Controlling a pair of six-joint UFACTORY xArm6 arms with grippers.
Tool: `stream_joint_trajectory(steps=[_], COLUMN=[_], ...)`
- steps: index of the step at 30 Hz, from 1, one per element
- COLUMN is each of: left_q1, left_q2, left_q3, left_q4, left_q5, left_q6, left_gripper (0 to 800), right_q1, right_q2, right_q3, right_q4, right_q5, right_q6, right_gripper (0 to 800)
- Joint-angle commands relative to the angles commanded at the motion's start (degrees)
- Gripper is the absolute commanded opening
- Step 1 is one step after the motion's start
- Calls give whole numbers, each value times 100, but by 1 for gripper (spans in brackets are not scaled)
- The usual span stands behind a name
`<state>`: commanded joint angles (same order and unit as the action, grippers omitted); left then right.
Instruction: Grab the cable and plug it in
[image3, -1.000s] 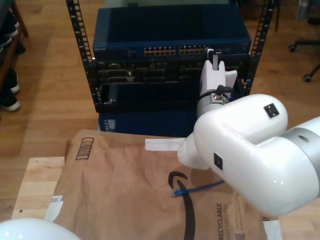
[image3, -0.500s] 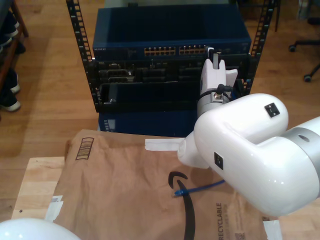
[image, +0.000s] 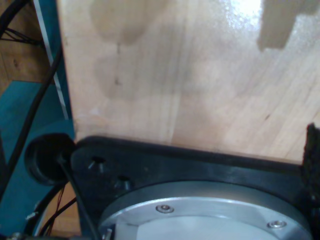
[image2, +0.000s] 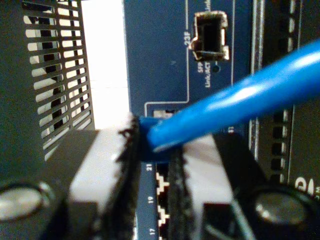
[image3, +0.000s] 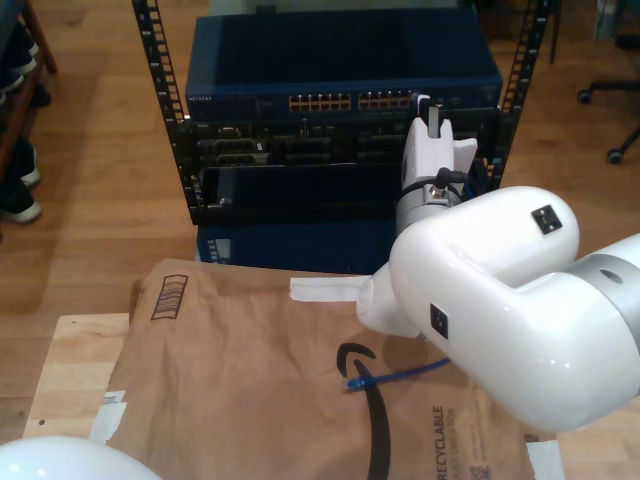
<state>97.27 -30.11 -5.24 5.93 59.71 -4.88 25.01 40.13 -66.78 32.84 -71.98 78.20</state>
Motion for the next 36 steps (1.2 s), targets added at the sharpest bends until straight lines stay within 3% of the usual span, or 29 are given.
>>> stream_joint_trajectory(steps=[36], left_q1=[0], left_q2=[0], left_q3=[0], left_q4=[0], left_q5=[0], left_q6=[0], left_gripper=[799], right_q1=[18], right_q2=[185], right_q3=[-237], right_q4=[-9], right_q5=[9], right_q6=[-18], right_gripper=[0])
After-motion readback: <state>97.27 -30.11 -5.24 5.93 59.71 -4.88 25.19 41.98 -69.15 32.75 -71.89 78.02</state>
